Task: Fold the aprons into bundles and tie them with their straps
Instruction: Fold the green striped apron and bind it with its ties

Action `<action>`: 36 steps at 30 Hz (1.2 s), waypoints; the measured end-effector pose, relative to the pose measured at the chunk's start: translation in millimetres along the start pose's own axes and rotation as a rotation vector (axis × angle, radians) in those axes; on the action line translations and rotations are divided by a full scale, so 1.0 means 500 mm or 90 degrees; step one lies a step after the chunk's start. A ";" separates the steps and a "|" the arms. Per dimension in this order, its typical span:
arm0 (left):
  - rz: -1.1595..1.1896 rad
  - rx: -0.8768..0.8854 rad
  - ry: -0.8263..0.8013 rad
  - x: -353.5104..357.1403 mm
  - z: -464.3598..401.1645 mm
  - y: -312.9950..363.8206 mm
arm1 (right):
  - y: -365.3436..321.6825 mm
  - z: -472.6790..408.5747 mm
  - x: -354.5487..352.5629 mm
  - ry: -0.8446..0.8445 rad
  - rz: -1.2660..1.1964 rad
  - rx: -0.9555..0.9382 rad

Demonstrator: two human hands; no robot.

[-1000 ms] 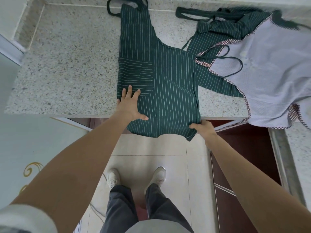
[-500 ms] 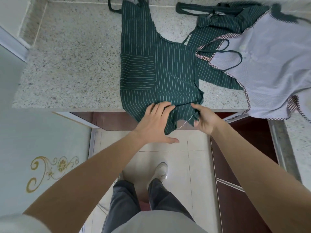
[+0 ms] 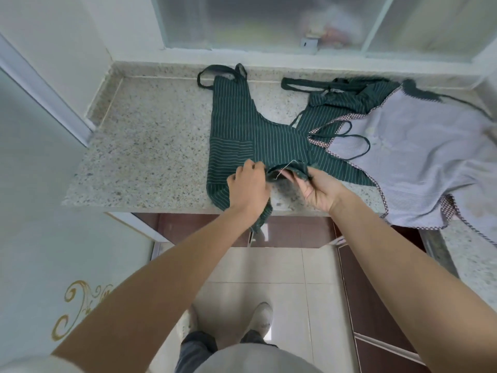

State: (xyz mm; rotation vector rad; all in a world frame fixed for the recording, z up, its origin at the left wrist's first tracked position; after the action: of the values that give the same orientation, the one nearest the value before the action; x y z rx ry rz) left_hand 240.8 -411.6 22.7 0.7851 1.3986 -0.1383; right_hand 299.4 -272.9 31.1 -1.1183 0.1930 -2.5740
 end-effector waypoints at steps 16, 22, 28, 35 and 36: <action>-0.040 0.126 0.007 -0.219 -0.077 -0.108 | -0.069 0.059 0.138 0.153 0.042 -0.271; -0.023 0.198 -0.047 -0.289 -0.089 -0.092 | -0.088 0.097 0.149 0.147 0.404 -0.237; -0.110 0.205 -0.058 -0.336 -0.107 -0.094 | -0.096 0.102 0.170 0.236 0.668 -0.367; -0.052 0.116 -0.210 -0.365 -0.094 -0.121 | -0.118 0.088 0.157 0.161 0.591 -0.406; -0.073 0.101 -0.215 -0.364 -0.096 -0.126 | -0.121 0.081 0.156 0.161 0.593 -0.399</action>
State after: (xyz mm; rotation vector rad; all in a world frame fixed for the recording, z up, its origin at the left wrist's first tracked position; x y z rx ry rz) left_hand 130.2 -496.1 164.5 0.7704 1.1194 -0.4559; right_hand 264.6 -243.1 127.4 -0.6042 1.3005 -1.7934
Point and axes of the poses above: each hand's wrist, its own z-axis away from the middle knuckle, its own x-axis out of the palm, y = z × x, the point moved 1 cm from there along -z, towards the middle knuckle, and after that the axes turned 5 degrees about x, right-handed, at the moved point
